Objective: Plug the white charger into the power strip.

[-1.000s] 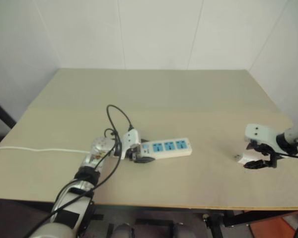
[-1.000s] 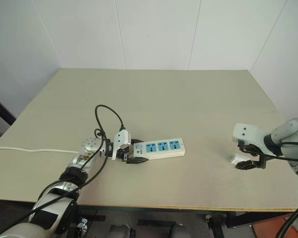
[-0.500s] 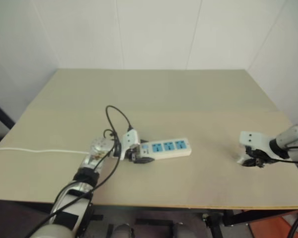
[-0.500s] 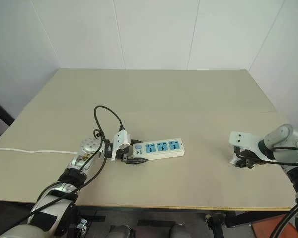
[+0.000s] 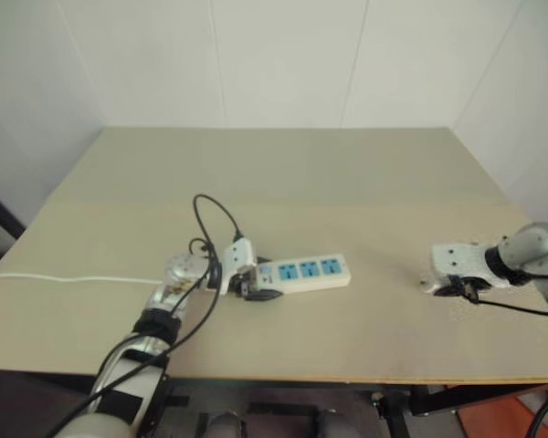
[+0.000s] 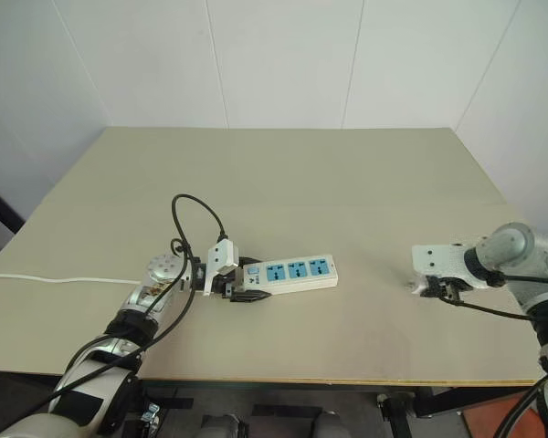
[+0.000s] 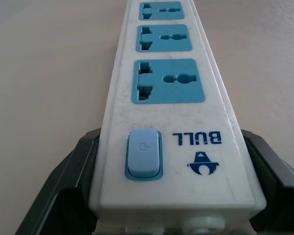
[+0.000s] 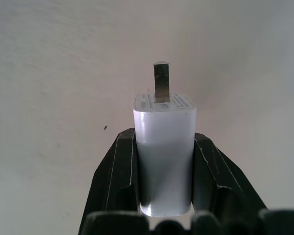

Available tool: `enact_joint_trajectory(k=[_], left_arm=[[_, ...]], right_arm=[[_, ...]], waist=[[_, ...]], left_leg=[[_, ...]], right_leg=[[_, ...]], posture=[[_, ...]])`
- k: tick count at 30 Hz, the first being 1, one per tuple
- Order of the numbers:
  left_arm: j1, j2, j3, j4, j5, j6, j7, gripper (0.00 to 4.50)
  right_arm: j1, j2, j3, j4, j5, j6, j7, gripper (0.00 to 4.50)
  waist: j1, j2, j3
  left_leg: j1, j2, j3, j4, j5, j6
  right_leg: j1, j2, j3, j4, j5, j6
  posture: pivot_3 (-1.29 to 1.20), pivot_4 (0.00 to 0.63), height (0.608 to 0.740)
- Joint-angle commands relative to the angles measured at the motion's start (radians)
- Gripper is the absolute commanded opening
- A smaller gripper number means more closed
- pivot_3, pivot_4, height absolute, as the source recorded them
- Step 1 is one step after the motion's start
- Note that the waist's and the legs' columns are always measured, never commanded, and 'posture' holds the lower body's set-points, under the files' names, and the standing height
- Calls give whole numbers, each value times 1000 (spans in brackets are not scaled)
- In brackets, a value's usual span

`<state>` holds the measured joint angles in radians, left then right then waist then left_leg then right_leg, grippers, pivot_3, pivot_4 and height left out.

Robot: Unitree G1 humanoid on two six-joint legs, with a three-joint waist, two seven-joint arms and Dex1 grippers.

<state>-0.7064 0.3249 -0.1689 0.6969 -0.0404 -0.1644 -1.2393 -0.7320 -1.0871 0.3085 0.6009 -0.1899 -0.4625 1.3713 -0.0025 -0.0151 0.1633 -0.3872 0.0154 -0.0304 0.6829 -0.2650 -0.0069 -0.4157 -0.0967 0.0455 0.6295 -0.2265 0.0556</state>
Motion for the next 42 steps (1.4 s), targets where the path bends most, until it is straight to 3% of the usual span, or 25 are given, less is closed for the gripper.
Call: enact_joint_trajectory(k=[1, 7, 14, 23, 41, 42], left_arm=[[7, -11, -26, -5, 1, 9, -9, 3323], [12, -13, -28, -13, -1, 12, -4, 3323], [34, -8, -28, -39, -4, 21, 3, 3323], [58, 0, -25, -73, -8, 39, 14, 3323], [98, 25, -24, -144, -21, 79, 31, 3323], [99, 27, -24, -145, -21, 81, 32, 3323]], right_arm=[[-71, -11, 15, 96, 12, -286, 67, 1087], [-213, 25, 98, 302, 11, -603, 190, 1087], [-315, 47, 230, 422, -154, -859, 141, 1087], [-446, 80, 321, 416, -587, -1140, -183, 1087], [-480, 126, 472, 361, -1021, -1140, -798, 1087], [-482, 127, 480, 359, -1043, -1136, -825, 1647]], waist=[[-1, 0, 0], [-8, 0, 0], [-13, 0, 0], [-17, 0, 0], [-32, 0, 0], [-34, 0, 0]], left_leg=[[0, 0, 0, 0, 0, 0], [9, 0, 0, -3, 0, 0], [12, 0, 0, -3, 0, 0], [13, 0, 0, -4, 0, 0], [14, 0, 0, -5, 0, 0], [15, 0, 0, -5, 0, 0]], right_leg=[[0, 0, 0, 0, 0, 0], [11, 0, -1, -4, 0, 0], [12, 0, 0, -4, 0, 0], [11, 0, 0, -3, 0, 0], [12, 0, 1, -2, -1, -1], [12, 0, 1, -2, -1, -1]], posture=[[0, 150, 740], [0, 150, 740], [0, 150, 740], [0, 150, 740], [0, 150, 740], [0, 150, 740]])
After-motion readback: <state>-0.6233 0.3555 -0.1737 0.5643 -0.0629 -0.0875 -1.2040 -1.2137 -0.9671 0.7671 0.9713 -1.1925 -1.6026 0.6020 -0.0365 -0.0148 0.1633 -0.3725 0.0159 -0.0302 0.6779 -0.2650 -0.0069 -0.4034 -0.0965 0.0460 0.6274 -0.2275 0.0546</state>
